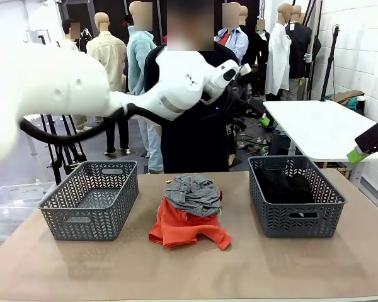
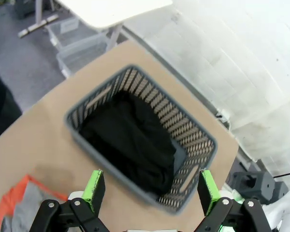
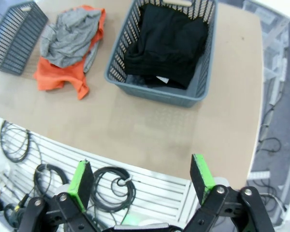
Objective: Sort the tops and bottoms.
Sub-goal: Lift clothes from the center of the table with your right hand.
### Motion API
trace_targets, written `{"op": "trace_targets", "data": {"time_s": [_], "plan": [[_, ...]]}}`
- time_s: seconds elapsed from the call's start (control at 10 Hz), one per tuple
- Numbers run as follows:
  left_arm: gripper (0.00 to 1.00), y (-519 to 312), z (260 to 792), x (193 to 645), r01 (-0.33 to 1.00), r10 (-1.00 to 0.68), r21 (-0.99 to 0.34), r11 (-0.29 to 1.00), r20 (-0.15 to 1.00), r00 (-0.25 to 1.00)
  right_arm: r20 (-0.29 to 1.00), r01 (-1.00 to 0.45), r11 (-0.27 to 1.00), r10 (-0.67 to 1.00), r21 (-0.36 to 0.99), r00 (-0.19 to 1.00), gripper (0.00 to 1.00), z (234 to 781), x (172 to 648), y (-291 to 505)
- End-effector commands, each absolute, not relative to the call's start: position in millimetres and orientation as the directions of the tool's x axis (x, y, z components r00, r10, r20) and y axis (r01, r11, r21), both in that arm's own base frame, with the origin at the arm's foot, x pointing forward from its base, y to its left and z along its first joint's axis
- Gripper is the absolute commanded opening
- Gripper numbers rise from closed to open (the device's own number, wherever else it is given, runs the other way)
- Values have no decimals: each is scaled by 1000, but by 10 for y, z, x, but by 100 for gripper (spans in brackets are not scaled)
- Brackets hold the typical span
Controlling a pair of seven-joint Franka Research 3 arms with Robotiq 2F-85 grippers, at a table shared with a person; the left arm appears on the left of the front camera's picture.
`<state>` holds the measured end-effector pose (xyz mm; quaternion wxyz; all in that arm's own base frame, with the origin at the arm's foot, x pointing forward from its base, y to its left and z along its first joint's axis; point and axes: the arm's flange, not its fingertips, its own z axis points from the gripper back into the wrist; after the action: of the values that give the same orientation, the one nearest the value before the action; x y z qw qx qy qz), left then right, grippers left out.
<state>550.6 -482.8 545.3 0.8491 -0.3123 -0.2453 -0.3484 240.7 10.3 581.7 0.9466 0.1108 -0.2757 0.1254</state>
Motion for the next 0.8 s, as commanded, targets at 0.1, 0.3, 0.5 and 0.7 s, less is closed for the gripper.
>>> {"op": "trace_targets", "data": {"time_s": [0.1,0.3,0.5,0.7], "plan": [[100,-4315,5513,4698,689,-457,-320,650,560,691,542,-303,943,185,136,820,100,5801,2409,106],[100,-4348,5748,4492,673,-440,-233,702,601,667,542,-303,943,185,136,820,100,5801,2409,106],[100,-4393,5541,4773,704,-476,-296,646,565,674,542,-303,943,185,136,820,100,5801,2409,106],[100,-4393,5541,4773,704,-476,-296,646,565,674,542,-303,943,185,136,820,100,5801,2409,106]]}}
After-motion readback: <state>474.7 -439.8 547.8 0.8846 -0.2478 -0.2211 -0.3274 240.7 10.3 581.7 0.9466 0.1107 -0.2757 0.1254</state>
